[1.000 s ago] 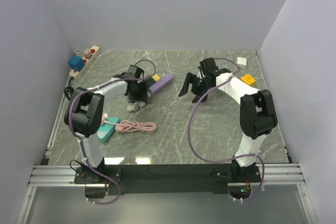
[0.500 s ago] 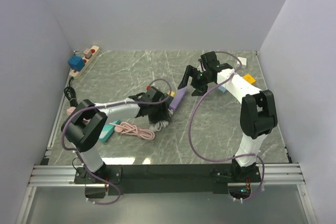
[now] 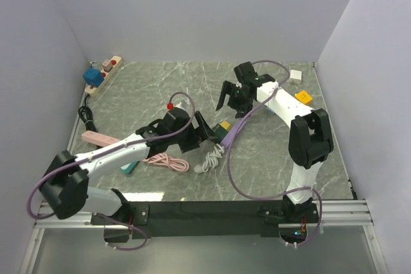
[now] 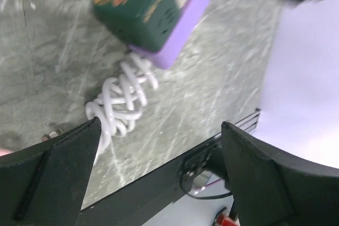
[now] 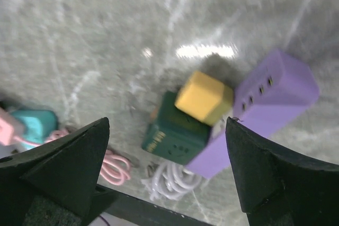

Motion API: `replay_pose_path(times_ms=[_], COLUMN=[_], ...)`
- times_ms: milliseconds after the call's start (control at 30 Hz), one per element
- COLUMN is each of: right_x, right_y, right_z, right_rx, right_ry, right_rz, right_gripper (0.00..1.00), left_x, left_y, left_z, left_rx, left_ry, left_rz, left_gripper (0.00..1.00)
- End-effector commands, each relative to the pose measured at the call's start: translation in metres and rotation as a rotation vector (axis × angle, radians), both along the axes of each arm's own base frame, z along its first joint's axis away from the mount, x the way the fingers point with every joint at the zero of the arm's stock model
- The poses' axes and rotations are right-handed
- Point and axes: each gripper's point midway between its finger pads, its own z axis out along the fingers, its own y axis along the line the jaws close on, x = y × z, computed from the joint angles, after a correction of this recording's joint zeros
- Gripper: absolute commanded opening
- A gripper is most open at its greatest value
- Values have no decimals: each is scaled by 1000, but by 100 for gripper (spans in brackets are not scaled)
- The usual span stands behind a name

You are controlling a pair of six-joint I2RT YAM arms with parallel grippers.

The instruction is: Pull the plug off the socket

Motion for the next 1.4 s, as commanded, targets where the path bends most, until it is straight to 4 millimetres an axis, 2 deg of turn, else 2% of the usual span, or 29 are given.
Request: replay_pose_path(times_ms=[0,67,100,133,167,200,233,267,300,333,400,433,467,533,600,667,867,1000,1133,1200,1233,1267,1300,1367], right_x=[-24,-32,-43,-44,-47,-56,-54,-54,-58,-51,-49,-43,-41,-39,-40,-44,-58,-67,-66,-67,-65,-65,-64,-64], right_y=[-25,-33,-38,-39,-40,-41,-38,-37,-33,-26,-17,-11,-8,-4,-5,-6,-9,-12,-8,-5,-3,-2,-1,0], right_z=[3,8,-3,4,2,-9,-9,-13,-22,-22,-28,-32,-33,-41,-46,-53,-70,-80,-88,-93,-93,-93,-92,-91], right_rx=[-113,-127,-135,-117,-109,-101,-77,-67,-42,-2,37,55,67,70,62,51,29,1,12,20,31,36,40,47], right_ry=[6,-13,17,-13,-9,19,4,9,32,7,20,17,19,34,48,62,104,125,135,147,140,136,130,119], right_rz=[-90,-128,-161,-185,-208,-234,-244,-253,-258,-252,-238,-232,-227,-222,-219,-212,-171,-122,-83,-65,-58,-48,-37,-9], right_gripper=[96,96,96,96,96,94,93,92,89,87,86,84,81,77,64,56,55,60,57,46,35,12,3,0], left_x=[16,24,32,36,41,49,49,56,59,61,67,68,70,72,74,71,70,73,75,77,77,78,78,79], left_y=[16,21,28,29,28,33,28,24,23,20,11,8,4,1,-2,-4,3,4,-3,-6,-8,-10,-11,-11], left_z=[27,33,33,29,31,29,20,26,23,12,15,5,7,-4,-8,-16,-50,-56,-66,-69,-73,-72,-72,-80], left_rx=[-5,-4,16,25,25,51,62,64,95,121,136,147,139,152,145,139,186,191,179,173,169,160,152,161], left_ry=[-90,-131,-160,-162,-180,-221,-207,-232,-271,-256,-304,-295,-305,-309,-319,-310,-278,-289,-275,-269,-260,-268,-272,-262], left_rz=[76,78,66,49,29,-13,-63,-91,-153,-188,-262,-287,-306,-344,-362,-382,-391,-375,-396,-402,-406,-409,-416,-422], left_gripper=[99,99,99,99,99,99,99,99,99,99,99,99,99,99,99,99,99,99,99,99,99,99,99,99])
